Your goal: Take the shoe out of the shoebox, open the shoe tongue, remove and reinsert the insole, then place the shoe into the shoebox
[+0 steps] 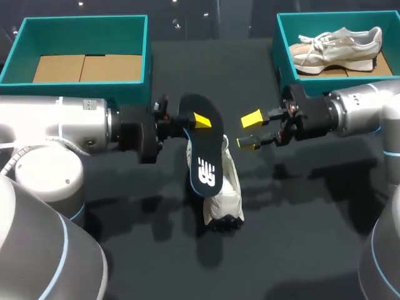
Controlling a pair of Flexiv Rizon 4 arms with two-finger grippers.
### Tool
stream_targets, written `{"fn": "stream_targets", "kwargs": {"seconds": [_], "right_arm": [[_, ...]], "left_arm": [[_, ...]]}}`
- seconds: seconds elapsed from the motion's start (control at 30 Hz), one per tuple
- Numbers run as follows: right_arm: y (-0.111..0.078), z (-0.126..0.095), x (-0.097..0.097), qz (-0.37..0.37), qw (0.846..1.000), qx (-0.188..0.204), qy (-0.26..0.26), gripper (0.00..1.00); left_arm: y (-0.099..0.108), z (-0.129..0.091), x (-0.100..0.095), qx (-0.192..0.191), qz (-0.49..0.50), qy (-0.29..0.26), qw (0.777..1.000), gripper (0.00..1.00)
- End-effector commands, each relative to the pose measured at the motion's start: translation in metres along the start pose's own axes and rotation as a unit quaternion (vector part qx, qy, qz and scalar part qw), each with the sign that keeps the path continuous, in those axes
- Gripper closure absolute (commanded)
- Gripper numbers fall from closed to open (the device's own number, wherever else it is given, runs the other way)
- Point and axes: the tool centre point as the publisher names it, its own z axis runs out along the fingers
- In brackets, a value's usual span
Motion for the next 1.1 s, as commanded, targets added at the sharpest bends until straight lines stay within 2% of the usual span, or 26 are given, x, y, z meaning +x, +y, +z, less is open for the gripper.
{"fn": "stream_targets", "kwargs": {"seconds": [0.03, 0.1, 0.13, 0.17, 0.93, 0.97, 1.0, 1.07, 1.1], "right_arm": [[-0.007, -0.021, 0.006, -0.102, 0.990, 0.043, -0.082, 0.00], [-0.010, -0.026, -0.001, -0.089, 0.983, 0.090, -0.135, 0.00], [-0.013, -0.026, -0.006, -0.092, 0.976, 0.140, -0.142, 0.00], [-0.013, -0.026, -0.006, -0.092, 0.976, 0.140, -0.142, 0.00], [-0.013, -0.026, -0.006, -0.092, 0.976, 0.140, -0.142, 0.00], [-0.014, -0.027, -0.005, -0.117, 0.970, 0.144, -0.154, 0.00], [-0.016, -0.029, -0.006, -0.152, 0.969, 0.138, -0.139, 0.00], [-0.023, -0.034, -0.006, -0.200, 0.950, 0.146, -0.190, 0.00], [-0.027, -0.037, -0.007, -0.230, 0.943, 0.148, -0.190, 0.00]], "left_arm": [[-0.007, -0.012, -0.002, 0.037, -0.036, 0.002, 0.999, 1.00], [-0.010, -0.014, -0.002, 0.076, -0.058, 0.009, 0.995, 1.00], [-0.013, -0.015, -0.003, 0.102, -0.061, 0.022, 0.993, 1.00], [-0.017, -0.016, -0.003, 0.102, -0.040, 0.041, 0.993, 1.00], [-0.017, -0.016, -0.003, 0.102, -0.040, 0.041, 0.993, 1.00], [-0.019, -0.015, -0.004, 0.101, -0.056, 0.043, 0.992, 1.00], [-0.021, -0.015, -0.005, 0.099, -0.069, 0.043, 0.992, 1.00], [-0.028, -0.019, -0.008, 0.093, -0.080, 0.046, 0.991, 1.00], [-0.033, -0.021, -0.009, 0.091, -0.088, 0.048, 0.991, 1.00]]}}
